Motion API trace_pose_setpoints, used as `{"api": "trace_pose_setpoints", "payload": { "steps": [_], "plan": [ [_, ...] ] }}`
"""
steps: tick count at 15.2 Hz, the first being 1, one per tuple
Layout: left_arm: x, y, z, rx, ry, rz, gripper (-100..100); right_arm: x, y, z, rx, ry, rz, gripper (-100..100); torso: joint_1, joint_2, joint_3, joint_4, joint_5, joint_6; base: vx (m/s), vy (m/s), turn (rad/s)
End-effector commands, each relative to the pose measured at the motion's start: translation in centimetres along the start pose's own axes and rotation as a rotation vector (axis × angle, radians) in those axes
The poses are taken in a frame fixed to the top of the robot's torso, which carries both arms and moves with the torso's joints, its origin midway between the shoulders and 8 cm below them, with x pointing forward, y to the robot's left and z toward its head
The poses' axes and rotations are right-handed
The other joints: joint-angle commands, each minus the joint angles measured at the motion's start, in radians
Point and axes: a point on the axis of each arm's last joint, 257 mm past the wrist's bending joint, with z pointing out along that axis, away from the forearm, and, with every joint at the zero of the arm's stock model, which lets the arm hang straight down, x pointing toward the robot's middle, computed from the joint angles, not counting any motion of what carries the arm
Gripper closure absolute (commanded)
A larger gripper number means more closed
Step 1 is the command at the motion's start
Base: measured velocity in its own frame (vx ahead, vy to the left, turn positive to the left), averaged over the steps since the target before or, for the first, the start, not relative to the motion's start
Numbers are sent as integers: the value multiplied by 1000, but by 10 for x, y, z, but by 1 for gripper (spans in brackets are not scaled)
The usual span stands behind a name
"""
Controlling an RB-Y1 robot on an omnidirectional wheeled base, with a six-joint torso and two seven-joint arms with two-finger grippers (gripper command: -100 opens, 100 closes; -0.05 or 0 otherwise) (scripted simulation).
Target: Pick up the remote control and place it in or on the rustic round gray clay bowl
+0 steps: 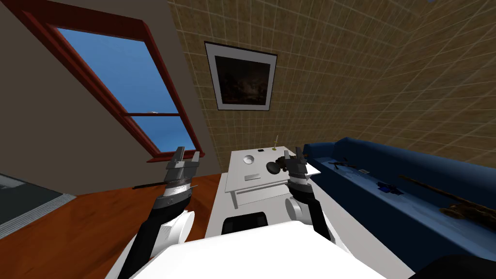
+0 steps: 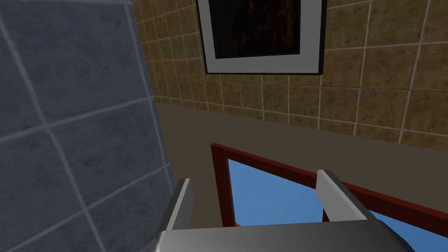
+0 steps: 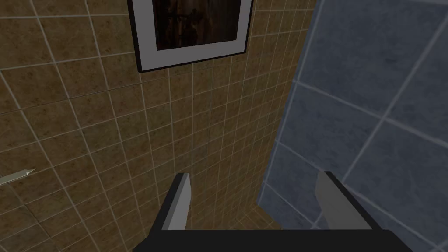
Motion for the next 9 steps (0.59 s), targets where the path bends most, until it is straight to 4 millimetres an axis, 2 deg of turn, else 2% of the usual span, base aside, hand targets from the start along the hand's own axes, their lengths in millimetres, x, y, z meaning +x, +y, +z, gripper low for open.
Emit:
{"api": "trace_pose_setpoints", "payload": {
  "steps": [1, 3, 4, 6, 7, 9],
  "plan": [
    [0, 0, 0, 0, 0, 0, 0, 7, -5, -2, 13, 37, -9, -100, 0, 0, 0, 0, 0, 0, -9, 8, 33],
    [0, 0, 0, 0, 0, 0, 0, 20, -19, -7, 43, 95, -19, -100, 1, 1, 0, 0, 0, 0, -34, 28, 96],
    [0, 0, 0, 0, 0, 0, 0, 21, -19, -7, 43, 100, -21, -100, 2, 2, 1, 0, 0, 0, -47, 36, 72],
    [0, 0, 0, 0, 0, 0, 0, 37, -41, -18, 93, 170, -34, -100, 2, 3, 2, 1, 0, 0, -55, 44, 99],
    [0, 0, 0, 0, 0, 0, 0, 38, -41, -18, 93, 176, -37, -100, 3, 4, 2, 1, 1, -1, -65, 40, 99],
    [0, 0, 0, 0, 0, 0, 0, 57, -67, -34, 152, 256, -52, -100, 3, 5, 3, 1, 1, 0, -74, 58, 134]
  ]
}}
